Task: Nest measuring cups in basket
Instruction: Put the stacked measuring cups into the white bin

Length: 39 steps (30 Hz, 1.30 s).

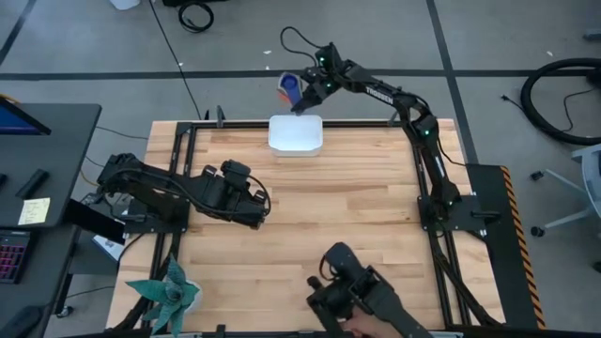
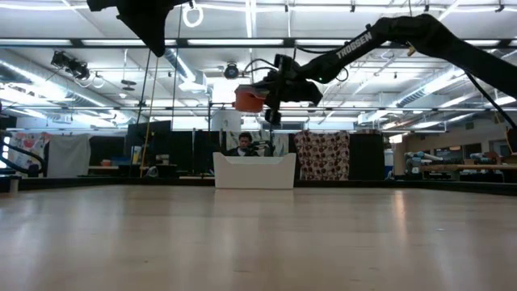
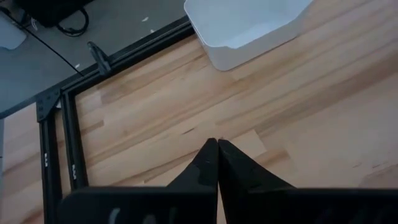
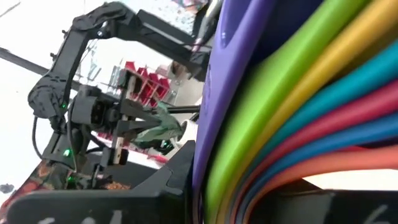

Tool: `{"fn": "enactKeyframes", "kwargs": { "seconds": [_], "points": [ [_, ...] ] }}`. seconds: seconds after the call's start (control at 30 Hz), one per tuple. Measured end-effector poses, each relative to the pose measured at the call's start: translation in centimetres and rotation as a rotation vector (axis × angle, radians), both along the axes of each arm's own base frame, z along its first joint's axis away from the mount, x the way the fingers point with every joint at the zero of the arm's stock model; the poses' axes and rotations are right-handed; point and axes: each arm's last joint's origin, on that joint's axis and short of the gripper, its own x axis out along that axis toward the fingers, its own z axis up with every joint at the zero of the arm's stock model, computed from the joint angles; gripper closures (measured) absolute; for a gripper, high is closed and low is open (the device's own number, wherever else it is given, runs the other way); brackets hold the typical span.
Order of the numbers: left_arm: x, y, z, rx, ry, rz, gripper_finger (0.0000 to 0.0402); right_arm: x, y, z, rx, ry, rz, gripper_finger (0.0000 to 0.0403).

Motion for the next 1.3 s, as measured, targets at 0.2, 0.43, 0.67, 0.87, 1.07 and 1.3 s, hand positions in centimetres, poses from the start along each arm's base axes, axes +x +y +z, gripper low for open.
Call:
{"fn": "enactKeyframes", "kwargs": {
  "seconds": [0.2,0.43,0.67,0.87,1.07,1.3],
  "points": [
    [0.0,0.0,0.0,0.0,0.0,0.0,0.0396,-1.8,-1.3,-0.7,-0.06,0.024,-0.065,0.031],
    [0.0,0.0,0.0,0.0,0.0,0.0,0.0395,-2.0,-0.7,-1.3,-0.127,0.041,-0.055,0.031],
    [0.0,-0.1,-0.1,-0.025,0.007,0.0,0.0394,-2.4,0.0,-2.2,-0.146,0.157,-0.073,0.031],
    [0.0,-0.1,-0.1,-0.021,0.022,-0.016,0.0394,-1.7,2.2,-3.1,-0.139,0.296,-0.038,0.031],
    [0.0,-0.1,-0.1,-0.02,0.025,-0.019,0.0394,-0.3,3.9,-3.2,-0.024,0.399,-0.042,0.031],
    [0.0,-0.1,-0.1,-0.008,0.067,-0.065,0.0393,1.0,5.7,-3.0,0.141,0.457,-0.009,0.031]
  ]
}}
